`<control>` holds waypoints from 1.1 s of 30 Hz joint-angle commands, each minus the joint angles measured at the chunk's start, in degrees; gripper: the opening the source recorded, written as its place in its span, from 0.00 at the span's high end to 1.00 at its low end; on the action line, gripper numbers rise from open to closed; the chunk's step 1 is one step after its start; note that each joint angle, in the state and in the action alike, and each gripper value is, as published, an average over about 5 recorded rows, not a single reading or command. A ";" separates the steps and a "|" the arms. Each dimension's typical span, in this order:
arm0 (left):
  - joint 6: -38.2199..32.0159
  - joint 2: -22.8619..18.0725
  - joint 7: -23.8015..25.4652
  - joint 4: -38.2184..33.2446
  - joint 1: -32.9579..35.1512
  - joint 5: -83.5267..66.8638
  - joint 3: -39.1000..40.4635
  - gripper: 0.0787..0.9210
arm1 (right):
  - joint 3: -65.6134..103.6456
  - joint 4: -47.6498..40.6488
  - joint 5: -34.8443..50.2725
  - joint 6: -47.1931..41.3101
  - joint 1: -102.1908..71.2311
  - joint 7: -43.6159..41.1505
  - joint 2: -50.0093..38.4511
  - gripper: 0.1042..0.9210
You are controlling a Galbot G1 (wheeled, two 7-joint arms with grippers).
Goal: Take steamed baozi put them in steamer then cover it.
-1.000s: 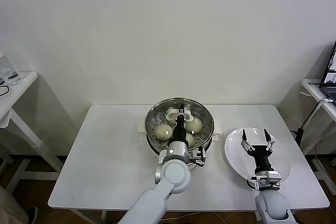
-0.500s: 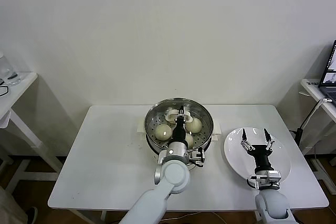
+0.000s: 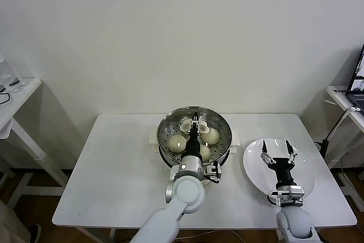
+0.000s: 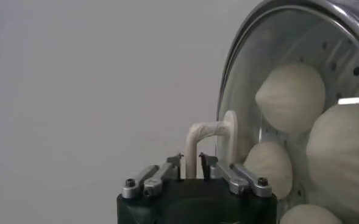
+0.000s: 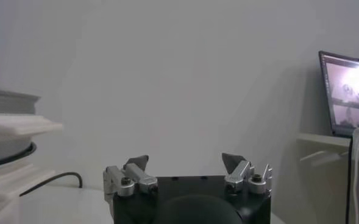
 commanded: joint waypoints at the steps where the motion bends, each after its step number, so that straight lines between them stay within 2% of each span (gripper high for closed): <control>1: 0.24 3.35 0.76 -8.83 3.16 -1.73 0.51 0.50 | -0.07 0.21 -0.17 -0.01 0.10 0.05 0.16 0.12; 7: 0.79 8.20 1.86 -16.26 6.80 -4.74 0.92 0.38 | -0.04 0.36 -0.30 -0.05 0.23 0.14 0.18 0.12; 13: -0.19 13.92 0.84 -25.63 11.08 -10.49 -1.82 0.19 | -0.46 1.36 0.32 -1.46 -0.20 1.09 -0.10 0.12; 15: -3.07 15.84 -3.71 -28.01 12.93 -14.97 -5.27 0.14 | -0.93 2.05 1.72 -2.77 -0.50 1.76 -0.28 0.12; 18: -10.23 17.78 -15.09 -29.50 16.22 -29.59 -14.14 0.12 | -1.21 3.12 4.75 -4.99 -1.28 2.05 -0.46 0.12; 21: -18.53 17.30 -25.21 -27.71 18.96 -52.07 -24.99 0.12 | -0.81 3.97 8.55 -5.92 -2.26 1.19 -0.37 0.12; 23: -25.08 17.01 -27.75 -24.08 20.09 -65.70 -31.26 0.12 | -0.49 4.38 10.50 -5.92 -2.98 0.48 -0.30 0.12; 25: -31.36 17.60 -26.02 -19.11 20.86 -76.67 -36.20 0.12 | -0.32 4.75 11.58 -6.15 -3.73 0.13 -0.34 0.12; 28: -39.67 18.84 -20.08 -10.63 21.20 -88.24 -41.55 0.12 | -0.16 5.23 12.30 -6.34 -4.61 0.10 -0.38 0.12; 33: -46.87 19.64 -12.95 -0.67 21.17 -95.88 -44.34 0.12 | -0.16 6.26 12.03 -7.22 -5.96 0.46 -0.36 0.12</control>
